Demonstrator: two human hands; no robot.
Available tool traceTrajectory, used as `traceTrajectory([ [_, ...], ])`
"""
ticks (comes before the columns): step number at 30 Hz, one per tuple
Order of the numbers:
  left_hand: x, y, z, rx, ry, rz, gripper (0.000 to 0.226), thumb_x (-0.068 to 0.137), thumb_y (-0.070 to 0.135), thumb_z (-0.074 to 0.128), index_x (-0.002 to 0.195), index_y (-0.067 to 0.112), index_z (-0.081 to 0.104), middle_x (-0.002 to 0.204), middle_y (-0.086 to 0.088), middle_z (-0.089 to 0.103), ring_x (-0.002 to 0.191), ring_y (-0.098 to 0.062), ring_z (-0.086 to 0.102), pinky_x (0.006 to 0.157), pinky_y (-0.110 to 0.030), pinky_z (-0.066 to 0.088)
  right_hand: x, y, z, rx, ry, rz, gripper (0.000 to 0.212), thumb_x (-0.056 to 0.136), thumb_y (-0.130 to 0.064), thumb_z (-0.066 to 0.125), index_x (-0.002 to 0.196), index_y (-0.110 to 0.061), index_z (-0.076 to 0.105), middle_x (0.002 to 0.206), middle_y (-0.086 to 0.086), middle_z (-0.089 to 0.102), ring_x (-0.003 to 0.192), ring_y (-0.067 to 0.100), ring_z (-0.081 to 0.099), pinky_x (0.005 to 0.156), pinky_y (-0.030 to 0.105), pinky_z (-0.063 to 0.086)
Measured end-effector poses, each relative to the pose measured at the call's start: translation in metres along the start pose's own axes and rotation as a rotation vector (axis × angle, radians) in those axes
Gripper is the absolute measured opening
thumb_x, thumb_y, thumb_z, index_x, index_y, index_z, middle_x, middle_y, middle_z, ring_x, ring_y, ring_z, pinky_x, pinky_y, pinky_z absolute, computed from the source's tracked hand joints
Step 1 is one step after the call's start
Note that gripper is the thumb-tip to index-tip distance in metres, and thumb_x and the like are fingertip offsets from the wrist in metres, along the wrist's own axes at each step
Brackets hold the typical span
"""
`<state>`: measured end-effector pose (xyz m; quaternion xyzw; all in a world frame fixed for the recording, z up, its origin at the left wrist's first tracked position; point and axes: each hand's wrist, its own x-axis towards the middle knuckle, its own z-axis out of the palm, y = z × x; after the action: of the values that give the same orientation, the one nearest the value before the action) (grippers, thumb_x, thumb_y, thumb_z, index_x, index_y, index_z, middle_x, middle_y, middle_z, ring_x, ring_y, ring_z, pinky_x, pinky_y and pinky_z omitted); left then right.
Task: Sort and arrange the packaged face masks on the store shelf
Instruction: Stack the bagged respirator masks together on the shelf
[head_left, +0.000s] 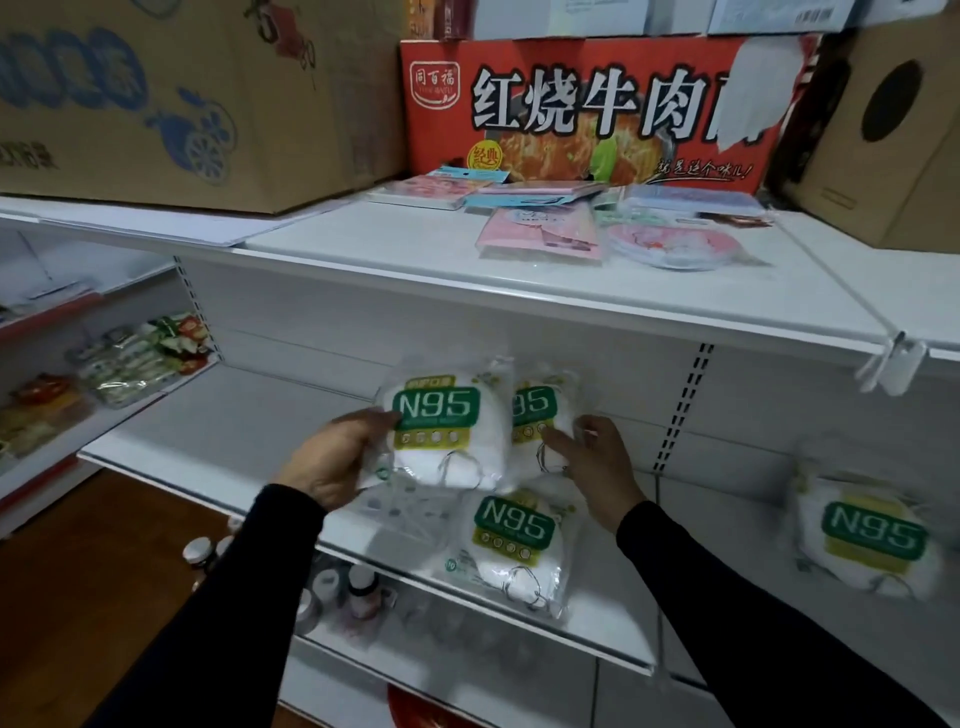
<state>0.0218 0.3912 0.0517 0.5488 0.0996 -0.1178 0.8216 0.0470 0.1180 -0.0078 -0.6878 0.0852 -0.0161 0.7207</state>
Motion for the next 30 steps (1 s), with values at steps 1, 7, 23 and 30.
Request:
traceTrajectory([
  [1, 0.004, -0.006, 0.01, -0.025, 0.012, -0.015, 0.022, 0.089, 0.002, 0.049, 0.106, -0.007, 0.058, 0.087, -0.023, 0.071, 0.065, -0.027, 0.071, 0.06, -0.033, 0.06, -0.001, 0.001, -0.002, 0.097, -0.039, 0.025, 0.049, 0.069, -0.034, 0.084, 0.104, -0.017, 0.054, 0.114, 0.01, 0.064, 0.098, 0.027, 0.068, 0.07, 0.033, 0.055],
  [7, 0.019, -0.041, 0.066, 0.033, -0.02, -0.105, 0.042, 0.092, 0.013, 0.053, 0.129, -0.007, 0.052, 0.122, -0.027, 0.062, 0.104, -0.038, 0.064, 0.085, -0.048, 0.054, -0.023, -0.004, -0.027, 0.24, -0.356, 0.034, 0.042, 0.09, -0.023, 0.064, 0.129, -0.007, 0.057, 0.127, 0.019, 0.062, 0.119, 0.037, 0.058, 0.104, 0.056, 0.043],
  [23, 0.009, -0.186, 0.285, 0.553, -0.594, 0.063, 0.045, 0.085, 0.003, 0.068, 0.127, 0.017, 0.057, 0.123, -0.003, 0.067, 0.107, -0.014, 0.067, 0.087, -0.025, 0.055, -0.117, -0.006, -0.274, -0.365, 0.066, 0.008, 0.04, 0.08, -0.013, 0.077, 0.101, -0.036, 0.052, 0.1, -0.018, 0.063, 0.077, -0.019, 0.059, 0.064, 0.003, 0.045],
  [30, 0.02, -0.272, 0.351, 0.53, -0.469, 0.07, 0.06, 0.076, -0.004, 0.074, 0.13, 0.014, 0.052, 0.125, -0.004, 0.064, 0.111, -0.017, 0.063, 0.08, -0.021, 0.057, -0.118, 0.039, -0.357, -0.439, 0.228, -0.092, 0.054, 0.076, -0.011, 0.08, 0.115, -0.031, 0.05, 0.115, -0.012, 0.059, 0.097, -0.012, 0.055, 0.069, 0.0, 0.042],
])
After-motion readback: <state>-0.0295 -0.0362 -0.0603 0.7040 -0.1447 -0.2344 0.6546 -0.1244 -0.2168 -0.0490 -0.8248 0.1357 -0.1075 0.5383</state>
